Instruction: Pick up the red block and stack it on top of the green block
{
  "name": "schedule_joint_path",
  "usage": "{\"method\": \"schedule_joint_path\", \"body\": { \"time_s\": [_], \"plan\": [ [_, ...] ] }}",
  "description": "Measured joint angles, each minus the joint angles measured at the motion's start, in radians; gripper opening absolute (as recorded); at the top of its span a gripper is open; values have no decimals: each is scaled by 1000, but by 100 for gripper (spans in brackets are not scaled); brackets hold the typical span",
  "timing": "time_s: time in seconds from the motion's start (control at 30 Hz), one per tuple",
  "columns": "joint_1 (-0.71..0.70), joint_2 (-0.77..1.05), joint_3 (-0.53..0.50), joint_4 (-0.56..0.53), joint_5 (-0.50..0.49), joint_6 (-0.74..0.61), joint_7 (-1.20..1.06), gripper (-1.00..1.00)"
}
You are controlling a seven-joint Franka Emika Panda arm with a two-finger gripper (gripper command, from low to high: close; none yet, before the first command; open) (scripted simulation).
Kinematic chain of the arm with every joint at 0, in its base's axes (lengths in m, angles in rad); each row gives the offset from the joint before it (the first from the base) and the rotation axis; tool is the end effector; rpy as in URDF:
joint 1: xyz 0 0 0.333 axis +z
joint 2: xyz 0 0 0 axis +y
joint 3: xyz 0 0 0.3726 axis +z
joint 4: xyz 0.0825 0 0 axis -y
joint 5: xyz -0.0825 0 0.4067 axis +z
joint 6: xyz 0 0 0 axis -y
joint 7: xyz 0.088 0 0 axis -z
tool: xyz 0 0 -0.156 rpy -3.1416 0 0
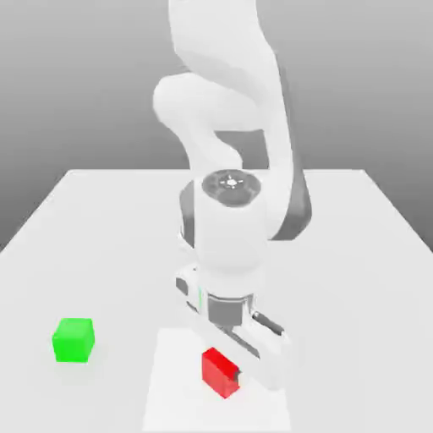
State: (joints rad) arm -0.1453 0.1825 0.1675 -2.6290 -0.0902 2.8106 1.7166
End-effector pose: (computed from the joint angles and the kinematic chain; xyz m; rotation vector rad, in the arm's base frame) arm 0.4465 0.0165 0.1716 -2.1734 2.2646 -0.0019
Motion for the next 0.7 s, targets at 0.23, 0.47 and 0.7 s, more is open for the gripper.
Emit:
{"method": "schedule_joint_path", "body": {
  "time_s": [0.23,0.47,0.7],
  "plan": [
    [-160,-127,-78,-27,64,-100,-85,-100],
    [-385,-200,-178,-49,83,-150,-154,-100],
    [-463,-49,-168,-48,89,1,-176,-100]
  ]
}}
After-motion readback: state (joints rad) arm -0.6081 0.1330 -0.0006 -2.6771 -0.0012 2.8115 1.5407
